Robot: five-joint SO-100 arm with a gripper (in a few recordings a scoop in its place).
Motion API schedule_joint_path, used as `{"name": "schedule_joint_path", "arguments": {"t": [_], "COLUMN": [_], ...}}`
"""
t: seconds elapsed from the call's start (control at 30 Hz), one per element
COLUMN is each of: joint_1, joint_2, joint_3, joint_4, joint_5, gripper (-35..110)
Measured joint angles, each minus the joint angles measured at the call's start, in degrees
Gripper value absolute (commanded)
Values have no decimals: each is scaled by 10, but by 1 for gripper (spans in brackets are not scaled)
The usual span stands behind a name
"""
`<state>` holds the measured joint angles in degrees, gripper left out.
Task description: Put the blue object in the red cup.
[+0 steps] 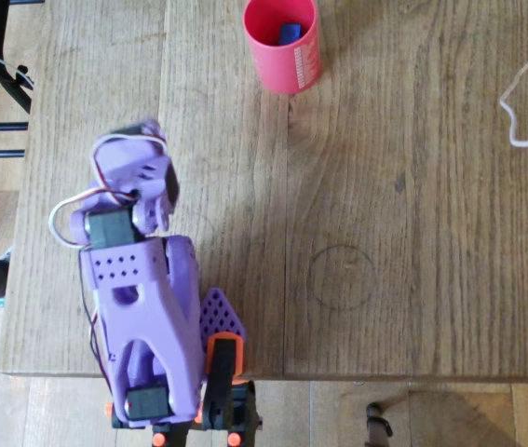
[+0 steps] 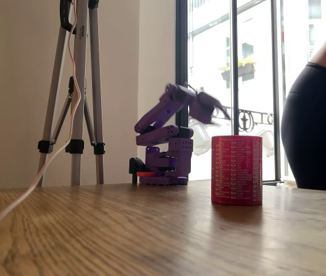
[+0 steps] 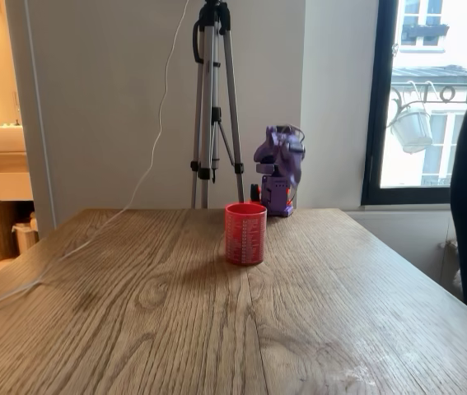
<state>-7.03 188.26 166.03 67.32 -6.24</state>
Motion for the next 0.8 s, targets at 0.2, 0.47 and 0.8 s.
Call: {"name": "schedule_joint_path", "arguments": {"t": [0.2,0.47,0.8], "joint_1": [38,73,84], "joint_2": [7,13,13], "joint_3": [83,84,84], "joint_4": [17,18,18], "joint_5": [29,12,8], "gripper": [1,1,1]}}
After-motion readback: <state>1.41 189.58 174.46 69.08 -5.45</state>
